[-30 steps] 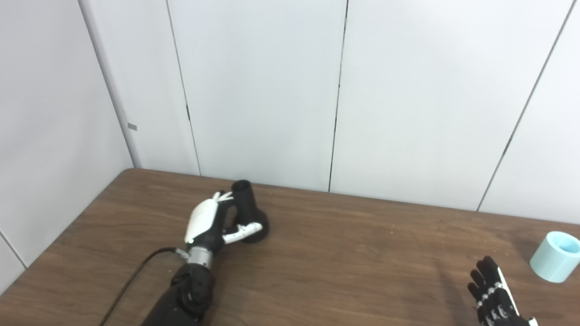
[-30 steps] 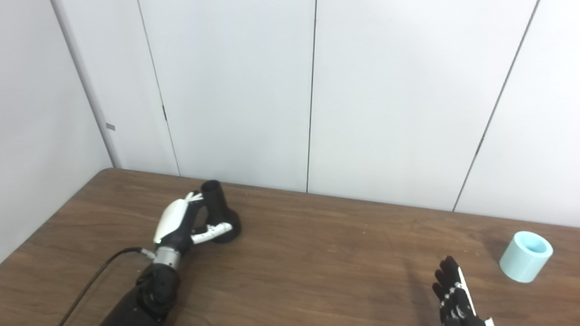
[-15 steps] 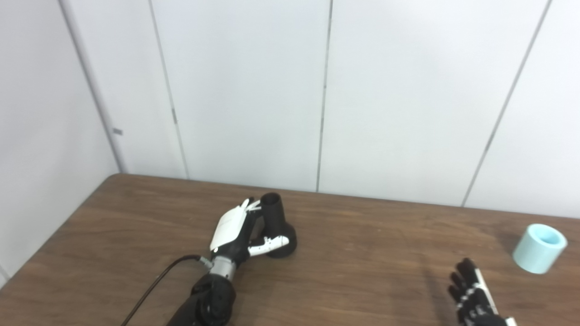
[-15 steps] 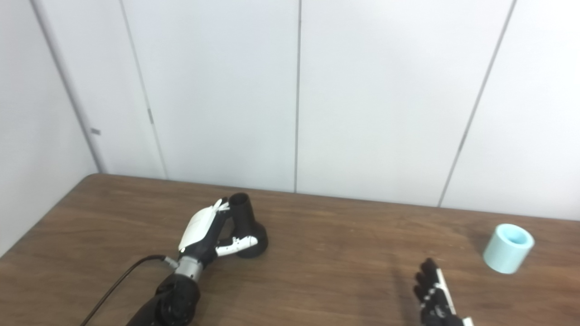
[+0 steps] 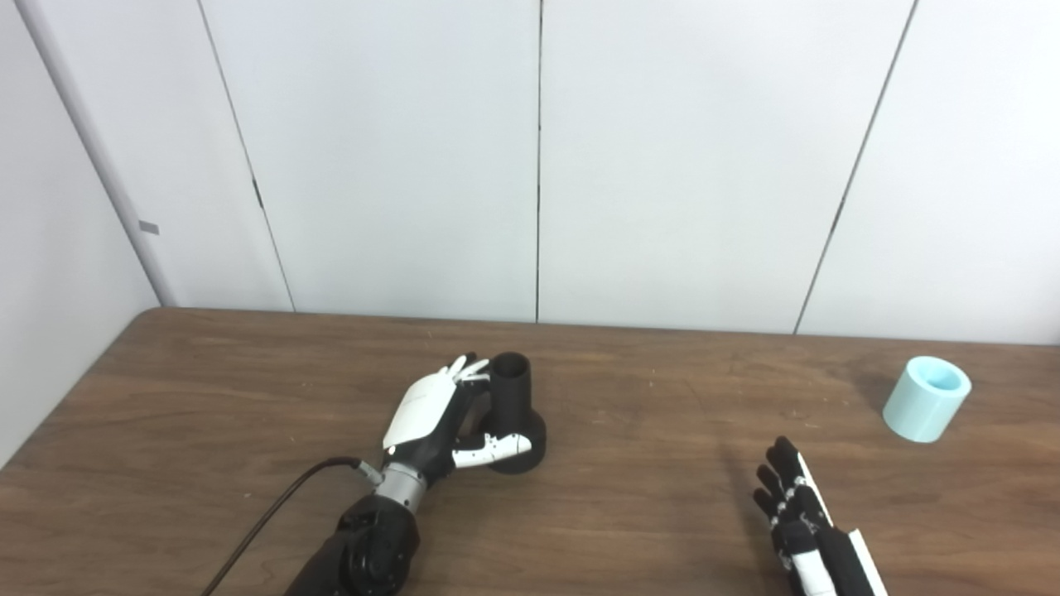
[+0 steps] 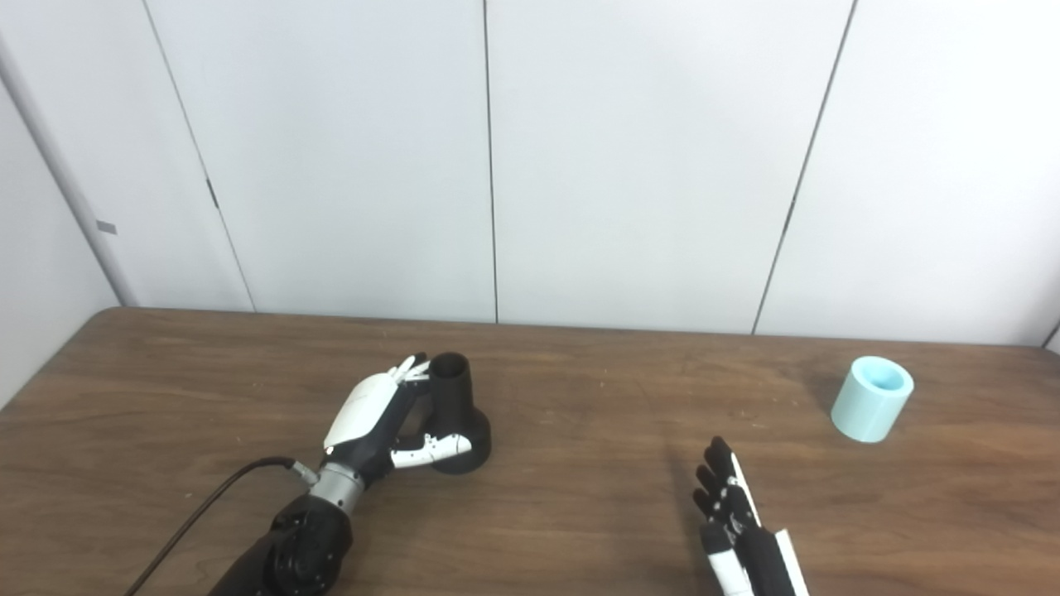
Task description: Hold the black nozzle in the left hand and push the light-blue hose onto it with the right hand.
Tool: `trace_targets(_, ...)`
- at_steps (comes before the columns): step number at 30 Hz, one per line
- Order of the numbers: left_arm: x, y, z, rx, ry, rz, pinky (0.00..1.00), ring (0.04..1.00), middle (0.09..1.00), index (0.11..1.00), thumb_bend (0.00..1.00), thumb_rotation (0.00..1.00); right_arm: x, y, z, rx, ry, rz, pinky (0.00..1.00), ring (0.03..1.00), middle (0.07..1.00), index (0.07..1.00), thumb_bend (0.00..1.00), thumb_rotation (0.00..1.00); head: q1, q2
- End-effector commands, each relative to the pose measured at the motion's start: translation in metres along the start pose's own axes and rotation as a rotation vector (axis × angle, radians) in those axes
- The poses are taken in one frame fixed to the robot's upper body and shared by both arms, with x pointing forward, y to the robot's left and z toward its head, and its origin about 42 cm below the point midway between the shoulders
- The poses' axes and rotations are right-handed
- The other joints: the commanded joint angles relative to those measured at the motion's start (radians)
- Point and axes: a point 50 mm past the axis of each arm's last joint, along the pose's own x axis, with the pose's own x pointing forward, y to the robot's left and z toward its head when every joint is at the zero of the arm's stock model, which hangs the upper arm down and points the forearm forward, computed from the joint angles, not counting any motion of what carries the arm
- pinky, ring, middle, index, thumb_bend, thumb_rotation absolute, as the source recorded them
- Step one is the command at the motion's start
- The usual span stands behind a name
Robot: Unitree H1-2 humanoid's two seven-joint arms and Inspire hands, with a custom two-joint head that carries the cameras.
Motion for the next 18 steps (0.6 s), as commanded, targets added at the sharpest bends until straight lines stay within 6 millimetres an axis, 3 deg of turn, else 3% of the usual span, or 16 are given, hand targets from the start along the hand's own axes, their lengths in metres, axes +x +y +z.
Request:
trace_targets(1, -0.054, -0.055, -0.024, -0.008, 0.103, -0.152, 1.00, 1.000, 0.894, 0.489, 0.63, 0.67, -0.006, 0.010, 0.004, 0.024, -0.019, -0.009, 0.97, 0.994, 1.000, 1.000, 0.70, 0.80, 0.001, 0.002)
trace_targets(18, -0.080, -0.078, -0.009, -0.039, 0.092, -0.242, 1.00, 1.000, 0.899, 0.493, 0.62, 0.67, -0.004, 0.017, 0.008, 0.007, -0.014, -0.020, 0.94, 0.968, 1.000, 1.000, 0.73, 0.80, -0.037, 0.015)
